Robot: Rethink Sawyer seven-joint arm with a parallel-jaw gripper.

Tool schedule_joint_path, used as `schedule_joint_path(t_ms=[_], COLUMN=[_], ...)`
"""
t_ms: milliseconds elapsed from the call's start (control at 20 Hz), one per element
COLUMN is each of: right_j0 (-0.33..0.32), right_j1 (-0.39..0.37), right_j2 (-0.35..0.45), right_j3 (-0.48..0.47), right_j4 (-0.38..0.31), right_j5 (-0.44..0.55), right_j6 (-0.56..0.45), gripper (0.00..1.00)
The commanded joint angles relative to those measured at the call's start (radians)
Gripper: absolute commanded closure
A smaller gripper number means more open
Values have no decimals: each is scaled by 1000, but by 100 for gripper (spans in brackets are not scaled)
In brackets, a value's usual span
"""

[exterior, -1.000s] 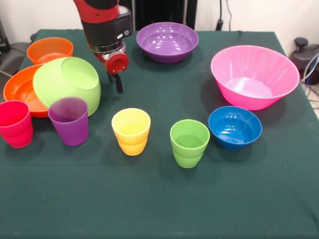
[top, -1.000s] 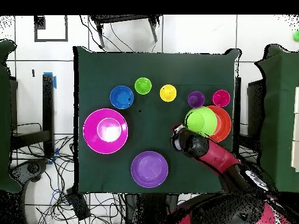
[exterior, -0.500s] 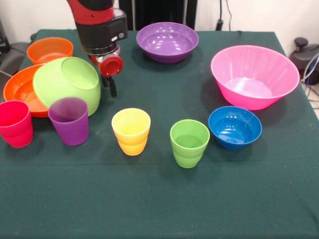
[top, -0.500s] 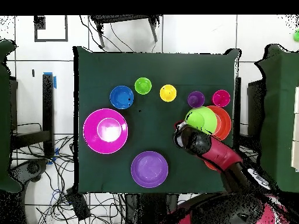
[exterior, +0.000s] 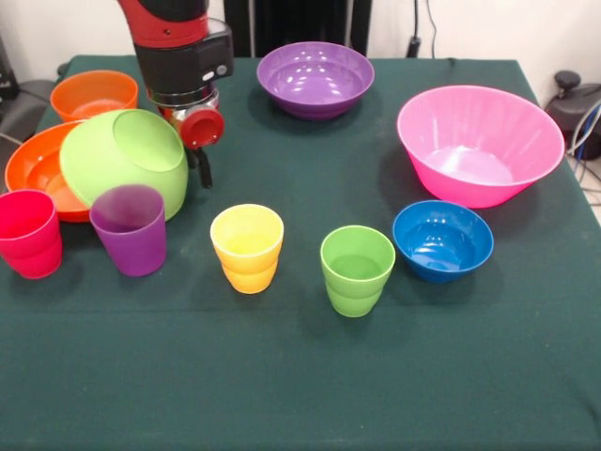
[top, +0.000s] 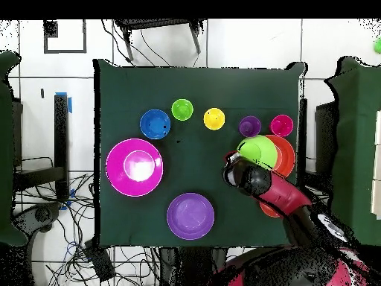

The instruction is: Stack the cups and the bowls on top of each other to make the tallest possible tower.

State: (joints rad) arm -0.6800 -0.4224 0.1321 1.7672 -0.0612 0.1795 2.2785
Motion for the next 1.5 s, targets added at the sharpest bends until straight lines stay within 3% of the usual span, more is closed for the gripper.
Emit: schedule_joint_path(t_ms=[50, 550, 1500], right_j0=[-11, -21, 8], right_j1=[15, -32, -36], right_j2=[41, 45, 15], right_j3=[-74, -52, -69], right_j4=[-35, -32, -23], right_j5=[-11, 32, 21], right_j6=[16, 7, 32], gripper=[0, 0, 0])
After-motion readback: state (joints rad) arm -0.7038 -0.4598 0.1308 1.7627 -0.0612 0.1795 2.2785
